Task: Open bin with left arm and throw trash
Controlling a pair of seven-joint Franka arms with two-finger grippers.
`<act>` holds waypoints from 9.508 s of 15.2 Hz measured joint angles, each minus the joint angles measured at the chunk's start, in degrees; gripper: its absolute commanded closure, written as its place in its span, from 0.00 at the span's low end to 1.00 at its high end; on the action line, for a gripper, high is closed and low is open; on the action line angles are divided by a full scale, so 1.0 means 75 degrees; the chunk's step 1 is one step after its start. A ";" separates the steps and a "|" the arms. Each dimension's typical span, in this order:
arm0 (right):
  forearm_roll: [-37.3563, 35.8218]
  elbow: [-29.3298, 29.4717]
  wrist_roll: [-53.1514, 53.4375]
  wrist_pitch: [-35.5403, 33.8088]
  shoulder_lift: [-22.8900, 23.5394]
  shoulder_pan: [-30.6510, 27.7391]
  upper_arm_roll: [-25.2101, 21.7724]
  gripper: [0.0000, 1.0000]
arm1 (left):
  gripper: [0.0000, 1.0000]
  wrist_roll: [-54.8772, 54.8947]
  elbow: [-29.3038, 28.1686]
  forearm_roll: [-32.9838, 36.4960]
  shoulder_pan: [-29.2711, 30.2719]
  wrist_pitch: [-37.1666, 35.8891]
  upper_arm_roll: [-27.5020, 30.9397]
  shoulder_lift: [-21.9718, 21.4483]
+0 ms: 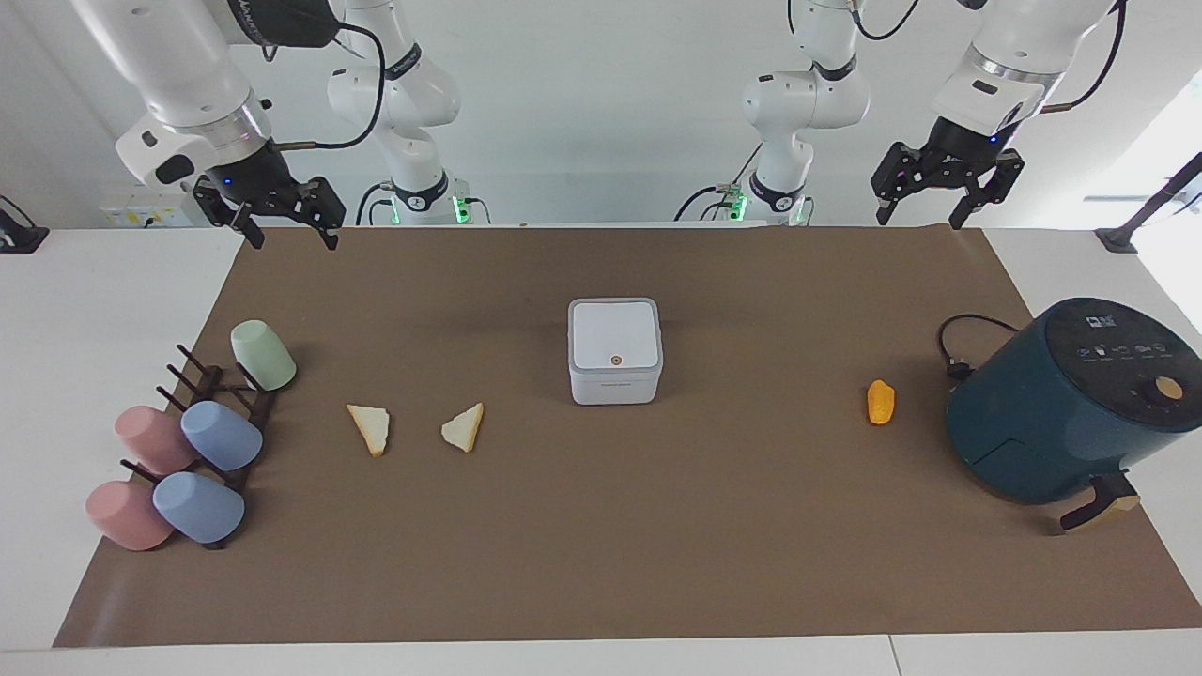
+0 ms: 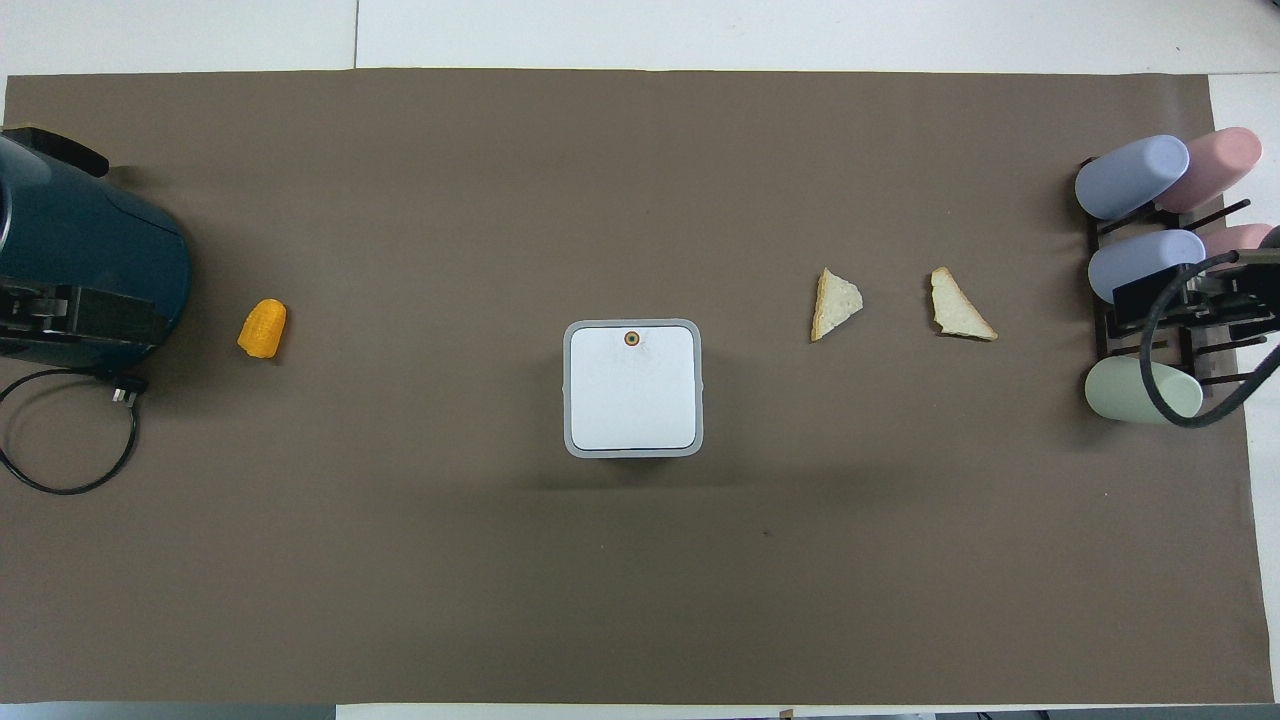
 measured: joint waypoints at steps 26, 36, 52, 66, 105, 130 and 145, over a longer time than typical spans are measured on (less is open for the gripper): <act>0.0000 -0.3903 -0.3659 0.4197 -0.0592 -0.0280 -0.0016 0.00 | 1.00 -0.2454 0.0026 -0.0164 -0.2081 0.1179 -0.0467 0.1191; 0.0000 -0.4229 -0.8193 0.5465 0.0336 -0.0464 -0.0025 0.00 | 1.00 -0.3967 0.0528 -0.0177 -0.3339 0.2841 -0.0468 0.3133; -0.0002 -0.4235 -1.0183 0.6499 0.1859 -0.0467 -0.0027 0.00 | 1.00 -0.4947 0.0388 -0.0237 -0.3657 0.3755 -0.0460 0.3885; -0.0002 -0.4018 -1.0183 0.6646 0.2245 -0.0454 0.0015 1.00 | 1.00 -0.4947 0.0103 -0.0229 -0.3742 0.3928 -0.0452 0.3880; 0.0442 -0.3851 -0.5131 0.3265 -0.0976 -0.0373 0.0076 1.00 | 1.00 -0.4947 -0.0649 0.0303 -0.3908 0.4410 -0.0377 0.3344; 0.0473 -0.2177 0.2038 0.4675 0.0849 0.3855 0.0322 1.00 | 0.00 -0.0158 0.0141 -0.0200 -0.0034 -0.0333 -0.0114 0.0404; 0.1270 -0.2137 0.2859 0.4690 0.1224 0.4636 0.0320 1.00 | 0.00 -0.0541 0.0233 0.0072 0.0129 -0.0361 -0.0163 0.0304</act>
